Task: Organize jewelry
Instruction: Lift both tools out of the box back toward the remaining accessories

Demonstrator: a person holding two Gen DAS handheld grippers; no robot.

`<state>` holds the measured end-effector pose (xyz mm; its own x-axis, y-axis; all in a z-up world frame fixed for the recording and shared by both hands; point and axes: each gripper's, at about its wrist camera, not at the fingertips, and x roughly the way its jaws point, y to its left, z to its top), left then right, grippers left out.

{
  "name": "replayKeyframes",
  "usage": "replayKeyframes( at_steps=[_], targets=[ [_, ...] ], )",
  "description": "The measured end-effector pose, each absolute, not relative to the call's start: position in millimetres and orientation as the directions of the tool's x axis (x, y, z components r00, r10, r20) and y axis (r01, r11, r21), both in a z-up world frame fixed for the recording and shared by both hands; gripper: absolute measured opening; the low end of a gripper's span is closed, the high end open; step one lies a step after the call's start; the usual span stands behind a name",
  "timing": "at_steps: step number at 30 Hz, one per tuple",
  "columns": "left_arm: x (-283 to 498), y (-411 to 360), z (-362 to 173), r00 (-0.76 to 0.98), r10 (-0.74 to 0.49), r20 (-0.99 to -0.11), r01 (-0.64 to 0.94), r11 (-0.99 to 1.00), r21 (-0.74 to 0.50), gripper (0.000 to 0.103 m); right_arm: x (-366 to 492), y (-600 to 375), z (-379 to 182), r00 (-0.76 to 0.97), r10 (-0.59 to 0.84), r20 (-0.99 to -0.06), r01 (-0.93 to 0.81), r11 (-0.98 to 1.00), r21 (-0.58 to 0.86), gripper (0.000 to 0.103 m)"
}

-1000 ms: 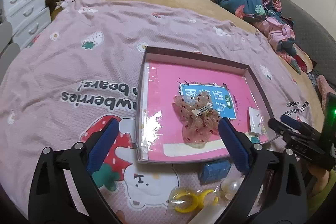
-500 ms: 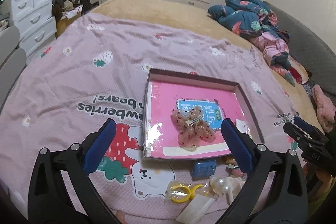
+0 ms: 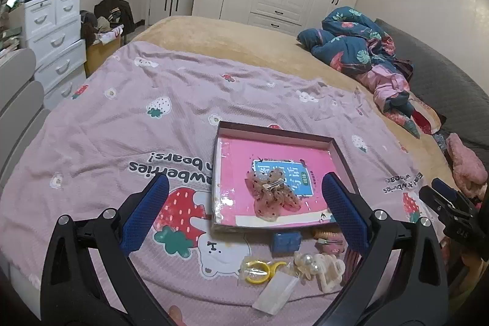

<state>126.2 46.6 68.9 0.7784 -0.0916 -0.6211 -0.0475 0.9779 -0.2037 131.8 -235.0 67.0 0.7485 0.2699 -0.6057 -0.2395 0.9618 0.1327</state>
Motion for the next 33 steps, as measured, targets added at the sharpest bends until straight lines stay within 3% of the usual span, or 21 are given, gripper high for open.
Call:
replayKeyframes(
  at_steps=[15, 33],
  targets=[
    [88.0, 53.2, 65.2, 0.785, -0.089, -0.613, -0.048, 0.978, -0.204, 0.094, 93.7, -227.5, 66.3, 0.734, 0.281, -0.618, -0.282, 0.954, 0.1, 0.098],
    [60.8, 23.2, 9.9, 0.682, -0.164, -0.713, 0.054, 0.983, -0.175, 0.094, 66.6, -214.8, 25.5, 0.64, 0.305, -0.705, -0.344, 0.934, 0.092, 0.098]
  ],
)
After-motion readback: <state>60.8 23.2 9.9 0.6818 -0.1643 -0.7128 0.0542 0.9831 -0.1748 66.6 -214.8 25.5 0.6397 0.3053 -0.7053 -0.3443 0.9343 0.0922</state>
